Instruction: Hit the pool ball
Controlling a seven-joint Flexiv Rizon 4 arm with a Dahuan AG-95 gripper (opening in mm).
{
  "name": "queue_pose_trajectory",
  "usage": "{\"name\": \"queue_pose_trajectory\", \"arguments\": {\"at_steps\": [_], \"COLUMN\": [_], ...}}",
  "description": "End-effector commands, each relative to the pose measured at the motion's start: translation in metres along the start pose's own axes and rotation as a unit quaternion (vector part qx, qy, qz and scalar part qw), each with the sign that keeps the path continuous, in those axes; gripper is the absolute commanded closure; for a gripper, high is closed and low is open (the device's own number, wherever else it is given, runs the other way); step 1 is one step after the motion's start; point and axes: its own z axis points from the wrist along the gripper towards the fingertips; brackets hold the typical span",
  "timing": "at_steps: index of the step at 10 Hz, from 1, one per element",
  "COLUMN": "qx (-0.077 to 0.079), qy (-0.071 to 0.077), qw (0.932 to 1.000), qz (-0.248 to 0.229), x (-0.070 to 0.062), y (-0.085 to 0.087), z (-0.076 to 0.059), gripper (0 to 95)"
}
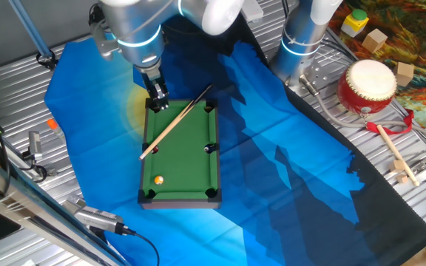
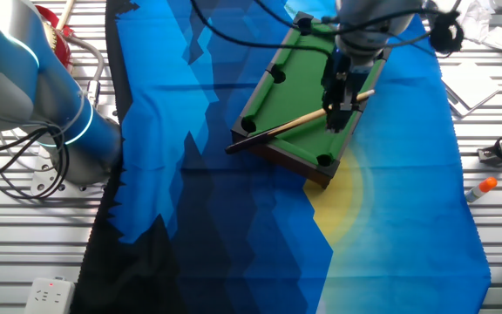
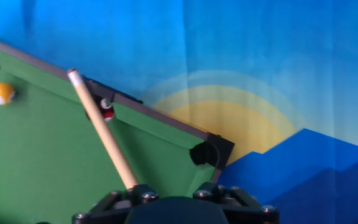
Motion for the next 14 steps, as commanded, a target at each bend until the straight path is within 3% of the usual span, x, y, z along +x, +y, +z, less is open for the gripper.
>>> {"name": "queue_pose_trajectory", "arguments": {"at_steps": [1, 14], "qx": [0.015, 0.018], "qy": [0.000, -0.006], "qw": [0.9999, 0.9997], "qz": [0.002, 0.017], "x": [0.0024, 0.0046], "y": [-0.0012, 0.0005], "z": [-0.0007, -0.0035], "gripper": [95.0, 95.0]}}
